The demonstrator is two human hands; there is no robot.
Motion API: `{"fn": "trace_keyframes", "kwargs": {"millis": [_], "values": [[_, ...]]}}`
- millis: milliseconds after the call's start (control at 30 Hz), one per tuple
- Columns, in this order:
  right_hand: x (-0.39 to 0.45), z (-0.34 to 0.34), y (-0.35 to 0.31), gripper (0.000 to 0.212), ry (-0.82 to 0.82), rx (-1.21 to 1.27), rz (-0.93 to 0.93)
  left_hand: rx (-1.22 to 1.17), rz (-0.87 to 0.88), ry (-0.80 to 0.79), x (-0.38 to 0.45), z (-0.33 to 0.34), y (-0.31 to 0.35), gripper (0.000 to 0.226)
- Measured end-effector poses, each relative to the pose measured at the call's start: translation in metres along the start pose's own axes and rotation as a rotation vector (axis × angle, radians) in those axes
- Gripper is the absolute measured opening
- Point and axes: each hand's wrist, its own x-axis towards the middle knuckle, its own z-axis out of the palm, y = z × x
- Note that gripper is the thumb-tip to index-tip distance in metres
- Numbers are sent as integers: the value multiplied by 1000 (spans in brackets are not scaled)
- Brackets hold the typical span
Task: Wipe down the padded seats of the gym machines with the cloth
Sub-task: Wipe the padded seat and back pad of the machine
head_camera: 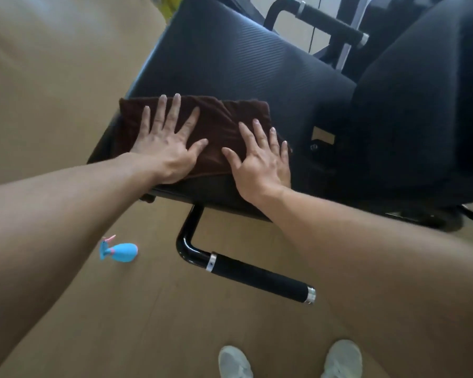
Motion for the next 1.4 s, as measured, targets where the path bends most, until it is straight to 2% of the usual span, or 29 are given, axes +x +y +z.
{"fn": "trace_keyframes", "kwargs": {"millis": [200, 333, 567, 733, 900, 1000, 1067, 1133, 1233, 1300, 1400], "values": [[-52, 9, 59, 66, 78, 79, 163, 83, 211, 35, -7, 18, 61, 74], [-91, 8, 94, 64, 90, 267, 294, 115, 310, 34, -13, 33, 106, 73], [-121, 13, 124, 59, 144, 456, 350, 104, 405, 50, -20, 51, 147, 70], [-116, 13, 92, 42, 244, 631, 399, 29, 408, 119, -39, 54, 131, 67], [-105, 19, 9, 40, 175, 759, 339, 12, 315, 192, -58, 60, 79, 62], [-98, 15, -31, 38, 99, 849, 240, -24, 230, 270, -72, 59, 28, 63], [-94, 10, -53, 37, 39, 894, 206, -43, 187, 253, -82, 55, 1, 63], [-88, -4, -68, 36, -6, 966, 280, -148, 161, 202, -87, 44, -7, 62], [-75, -43, -81, 31, -73, 1280, 559, -423, 107, 67, -84, 13, 1, 57], [-63, -77, -82, 31, 3, 1416, 641, -591, 87, 23, -77, -12, 16, 56], [-38, -123, -80, 37, 249, 1435, 501, -902, 158, 46, -55, -48, 43, 51]]}}
